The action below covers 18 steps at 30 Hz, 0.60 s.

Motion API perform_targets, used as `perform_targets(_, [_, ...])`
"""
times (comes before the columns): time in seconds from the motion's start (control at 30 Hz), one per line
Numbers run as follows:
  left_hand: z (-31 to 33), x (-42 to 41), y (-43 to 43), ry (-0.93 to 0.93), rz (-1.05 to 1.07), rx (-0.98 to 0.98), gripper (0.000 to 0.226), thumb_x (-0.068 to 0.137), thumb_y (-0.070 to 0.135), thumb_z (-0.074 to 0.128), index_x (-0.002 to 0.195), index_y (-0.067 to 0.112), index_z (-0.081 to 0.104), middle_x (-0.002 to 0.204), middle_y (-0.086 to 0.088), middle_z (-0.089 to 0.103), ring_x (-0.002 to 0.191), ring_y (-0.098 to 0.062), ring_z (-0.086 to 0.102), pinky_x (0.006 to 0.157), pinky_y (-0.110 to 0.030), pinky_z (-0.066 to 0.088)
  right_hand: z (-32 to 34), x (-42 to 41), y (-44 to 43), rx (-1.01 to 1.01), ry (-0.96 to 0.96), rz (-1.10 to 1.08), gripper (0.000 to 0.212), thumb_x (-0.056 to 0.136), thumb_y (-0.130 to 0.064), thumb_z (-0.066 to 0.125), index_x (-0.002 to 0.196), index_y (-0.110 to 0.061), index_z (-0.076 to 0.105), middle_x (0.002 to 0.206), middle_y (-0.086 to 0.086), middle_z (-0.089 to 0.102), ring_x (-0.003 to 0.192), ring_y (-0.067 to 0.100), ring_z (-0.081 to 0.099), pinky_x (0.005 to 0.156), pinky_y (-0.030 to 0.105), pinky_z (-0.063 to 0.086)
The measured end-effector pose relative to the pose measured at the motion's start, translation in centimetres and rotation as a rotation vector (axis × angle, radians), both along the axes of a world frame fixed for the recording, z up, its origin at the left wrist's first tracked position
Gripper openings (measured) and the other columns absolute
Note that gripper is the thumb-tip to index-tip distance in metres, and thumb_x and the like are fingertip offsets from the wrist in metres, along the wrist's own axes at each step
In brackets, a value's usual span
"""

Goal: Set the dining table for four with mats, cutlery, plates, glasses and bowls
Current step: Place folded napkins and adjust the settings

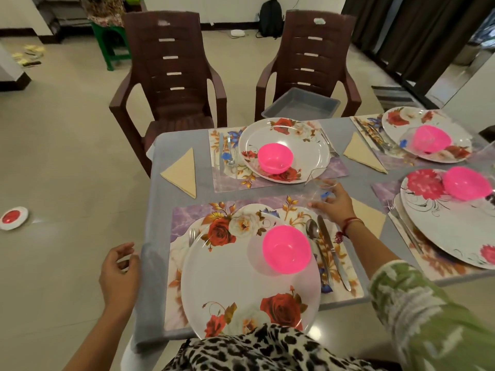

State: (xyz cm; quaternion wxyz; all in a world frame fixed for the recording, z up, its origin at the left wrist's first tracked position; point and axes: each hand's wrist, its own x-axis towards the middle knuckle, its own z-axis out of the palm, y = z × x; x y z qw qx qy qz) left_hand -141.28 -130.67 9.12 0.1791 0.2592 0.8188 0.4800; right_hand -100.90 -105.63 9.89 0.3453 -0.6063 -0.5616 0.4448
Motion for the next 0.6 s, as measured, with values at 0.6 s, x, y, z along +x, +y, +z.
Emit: perform_targets(0.6, [-0.6,0.9,-0.9,0.001,-0.011,-0.03,0.02,0.093,0.01,0.054,0.111,0.015,0.059,0.11,-0.003,0.059,0.091,-0.021,0.057,0.075,-0.032,0.045,1.5,-3.7,-20.3,0.649,-0.285,0.251,0.016,0.092,-0.045,0.05,0.094,-0.03,0.054,0.097,-0.008,0.055,0.085,0.007,0.052,0.073,0.012,0.044])
